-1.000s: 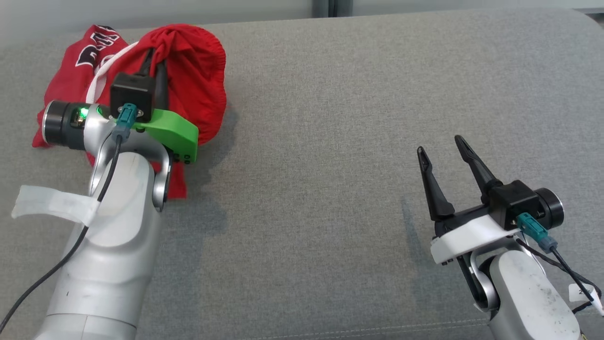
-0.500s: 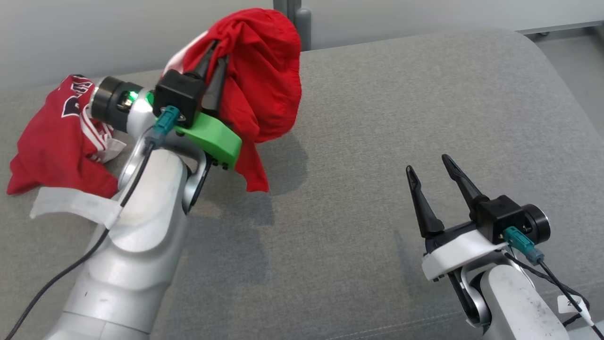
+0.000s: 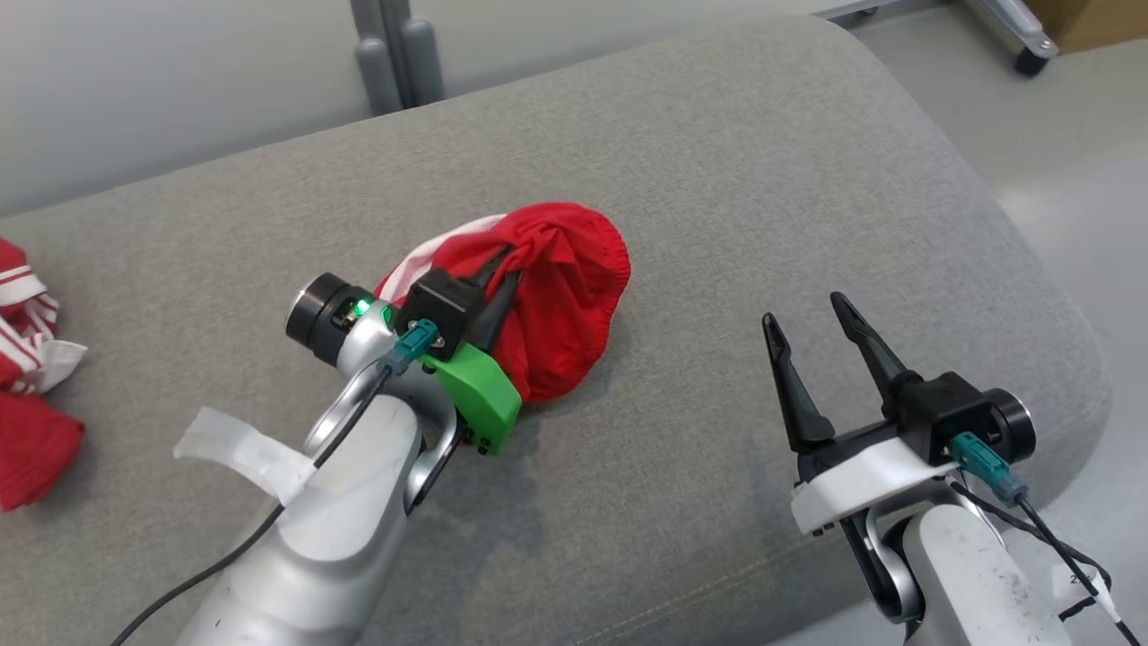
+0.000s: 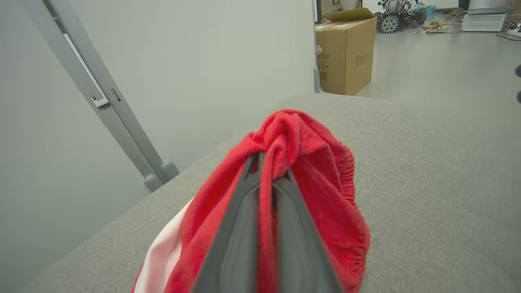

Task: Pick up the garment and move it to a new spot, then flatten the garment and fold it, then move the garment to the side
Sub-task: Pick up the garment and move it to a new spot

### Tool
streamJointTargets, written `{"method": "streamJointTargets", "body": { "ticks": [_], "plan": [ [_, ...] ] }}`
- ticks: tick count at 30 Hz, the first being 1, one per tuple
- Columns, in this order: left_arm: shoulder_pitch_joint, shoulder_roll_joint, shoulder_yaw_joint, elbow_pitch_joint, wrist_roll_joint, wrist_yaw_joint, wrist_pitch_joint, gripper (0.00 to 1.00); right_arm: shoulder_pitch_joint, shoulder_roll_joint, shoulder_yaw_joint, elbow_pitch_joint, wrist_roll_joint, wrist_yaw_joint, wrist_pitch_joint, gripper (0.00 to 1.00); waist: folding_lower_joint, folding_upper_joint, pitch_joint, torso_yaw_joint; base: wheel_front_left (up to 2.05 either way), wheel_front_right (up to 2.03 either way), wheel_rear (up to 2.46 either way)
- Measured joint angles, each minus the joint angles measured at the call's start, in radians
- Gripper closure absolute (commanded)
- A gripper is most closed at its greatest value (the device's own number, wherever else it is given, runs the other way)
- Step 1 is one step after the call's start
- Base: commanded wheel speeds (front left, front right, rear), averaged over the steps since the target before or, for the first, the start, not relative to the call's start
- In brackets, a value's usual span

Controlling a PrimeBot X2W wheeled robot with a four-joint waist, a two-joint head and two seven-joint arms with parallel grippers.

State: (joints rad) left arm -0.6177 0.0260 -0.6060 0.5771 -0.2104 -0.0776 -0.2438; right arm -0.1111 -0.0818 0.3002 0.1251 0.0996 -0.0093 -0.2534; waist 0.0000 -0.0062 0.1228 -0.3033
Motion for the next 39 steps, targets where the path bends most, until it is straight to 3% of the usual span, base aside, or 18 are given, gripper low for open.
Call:
{"method": "streamJointTargets", "body": {
  "ticks": [6,9,11,12,13,22,30,39],
  "plan": [
    [0.024,0.002,-0.03,0.034,-0.034,0.021,0.015,0.99,-0.004,0.012,0.022,0.0,0.012,0.018,0.0,0.0,0.0,0.0,0.033,-0.076,0.0,0.0,0.0],
    [0.029,0.003,-0.07,0.05,-0.045,0.021,0.023,0.62,-0.008,0.016,0.022,0.0,0.016,0.018,0.0,0.0,0.0,0.0,0.054,-0.11,0.0,0.0,0.0],
    [0.03,0.004,-0.105,0.057,-0.062,0.017,0.025,0.49,-0.012,0.016,0.015,-0.001,0.017,0.017,0.0,0.0,0.0,0.0,0.071,-0.128,0.0,0.0,0.0],
    [0.031,0.004,-0.123,0.057,-0.073,0.015,0.027,0.28,-0.013,0.016,0.007,-0.001,0.02,0.016,0.0,0.0,0.0,0.0,0.08,-0.135,0.0,0.0,0.0],
    [0.036,0.005,-0.156,0.058,-0.091,0.006,0.027,0.0,-0.014,0.016,-0.007,0.0,0.024,0.015,0.0,0.0,0.0,0.0,0.096,-0.145,0.0,0.0,0.0],
    [0.047,0.016,-0.245,0.009,-0.167,-0.013,0.023,0.0,-0.023,0.017,-0.035,0.004,0.024,0.006,0.0,0.0,0.0,0.0,0.113,-0.125,0.0,0.0,0.0],
    [0.048,0.017,-0.237,-0.07,-0.235,-0.013,0.004,0.0,-0.022,-0.002,-0.07,0.017,0.024,-0.001,0.0,0.0,0.0,0.0,0.081,-0.065,0.0,0.0,0.0],
    [0.14,0.017,-0.17,-0.059,-0.326,0.059,-0.005,0.0,0.015,-0.018,-0.091,0.033,0.024,-0.001,0.0,0.0,0.0,0.0,0.014,0.025,0.0,0.0,0.0]
  ]
}}
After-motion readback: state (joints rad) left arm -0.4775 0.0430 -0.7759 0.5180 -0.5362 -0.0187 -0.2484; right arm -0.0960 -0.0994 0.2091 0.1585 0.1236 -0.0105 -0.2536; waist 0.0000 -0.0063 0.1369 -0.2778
